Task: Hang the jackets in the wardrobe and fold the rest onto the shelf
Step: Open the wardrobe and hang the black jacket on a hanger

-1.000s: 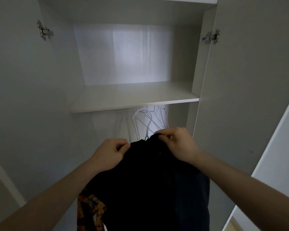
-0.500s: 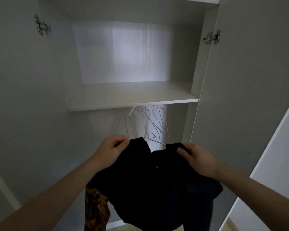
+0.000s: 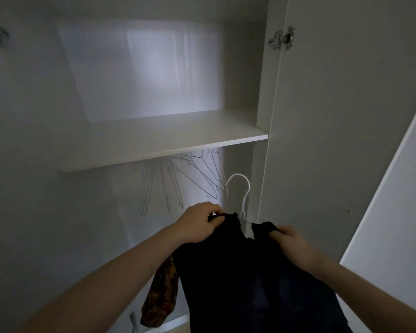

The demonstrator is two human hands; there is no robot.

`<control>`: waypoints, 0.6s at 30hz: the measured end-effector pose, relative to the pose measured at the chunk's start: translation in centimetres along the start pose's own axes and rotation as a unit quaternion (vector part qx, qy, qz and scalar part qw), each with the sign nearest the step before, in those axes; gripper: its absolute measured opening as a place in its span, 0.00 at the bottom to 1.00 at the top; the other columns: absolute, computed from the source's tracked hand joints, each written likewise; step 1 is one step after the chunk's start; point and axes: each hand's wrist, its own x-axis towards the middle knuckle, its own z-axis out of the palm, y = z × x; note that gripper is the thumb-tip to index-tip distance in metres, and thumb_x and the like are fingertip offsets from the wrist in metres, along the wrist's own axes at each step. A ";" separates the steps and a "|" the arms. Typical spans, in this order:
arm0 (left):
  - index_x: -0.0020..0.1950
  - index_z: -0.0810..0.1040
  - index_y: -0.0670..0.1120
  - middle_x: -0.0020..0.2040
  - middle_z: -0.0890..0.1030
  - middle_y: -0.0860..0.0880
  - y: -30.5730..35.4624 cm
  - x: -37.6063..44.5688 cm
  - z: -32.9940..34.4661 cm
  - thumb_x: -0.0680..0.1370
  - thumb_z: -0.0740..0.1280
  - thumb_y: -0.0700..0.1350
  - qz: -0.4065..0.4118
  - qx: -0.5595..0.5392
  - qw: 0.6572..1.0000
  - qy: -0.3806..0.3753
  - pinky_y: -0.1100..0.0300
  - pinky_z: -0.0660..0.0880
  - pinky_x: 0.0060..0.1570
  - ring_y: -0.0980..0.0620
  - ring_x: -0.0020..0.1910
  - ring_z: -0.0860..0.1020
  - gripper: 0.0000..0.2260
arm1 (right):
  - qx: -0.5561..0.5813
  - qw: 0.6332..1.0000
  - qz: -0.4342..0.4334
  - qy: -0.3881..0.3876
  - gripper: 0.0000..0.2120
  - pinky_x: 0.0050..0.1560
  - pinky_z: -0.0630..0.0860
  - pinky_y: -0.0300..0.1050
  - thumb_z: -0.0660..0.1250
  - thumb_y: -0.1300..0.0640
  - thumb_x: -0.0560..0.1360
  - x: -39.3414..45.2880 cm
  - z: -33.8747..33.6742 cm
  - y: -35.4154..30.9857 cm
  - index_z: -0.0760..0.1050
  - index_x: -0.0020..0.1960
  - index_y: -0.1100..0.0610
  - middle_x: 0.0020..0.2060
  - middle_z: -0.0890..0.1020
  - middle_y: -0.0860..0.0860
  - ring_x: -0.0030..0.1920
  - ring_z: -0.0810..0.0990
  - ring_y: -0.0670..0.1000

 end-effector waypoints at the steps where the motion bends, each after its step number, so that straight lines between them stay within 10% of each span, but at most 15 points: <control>1: 0.65 0.80 0.54 0.61 0.80 0.54 -0.3 0.8 0.1 0.83 0.64 0.54 -0.016 -0.008 1.000 -0.012 0.54 0.75 0.63 0.54 0.59 0.78 0.13 | -0.002 1.000 0.018 0.020 0.13 0.42 0.72 0.46 0.62 0.56 0.81 0.4 -0.3 0.6 0.81 0.41 0.59 0.31 0.82 0.47 0.35 0.81 0.46; 13: 0.75 0.71 0.53 0.67 0.73 0.53 -6.3 11.3 1.9 0.80 0.70 0.56 -0.131 -0.010 0.987 -0.088 0.58 0.72 0.64 0.51 0.61 0.75 0.25 | 0.009 0.998 0.050 0.036 0.14 0.40 0.70 0.47 0.61 0.58 0.80 7.4 -1.8 3.4 0.75 0.36 0.58 0.31 0.78 0.50 0.35 0.77 0.49; 18: 0.73 0.77 0.52 0.64 0.75 0.47 -6.8 14.9 3.2 0.83 0.67 0.50 -0.051 0.058 0.995 -0.059 0.54 0.71 0.68 0.50 0.61 0.75 0.18 | 0.052 0.998 0.030 0.008 0.21 0.32 0.63 0.42 0.60 0.60 0.80 9.8 -4.1 2.8 0.62 0.29 0.50 0.27 0.68 0.49 0.29 0.68 0.47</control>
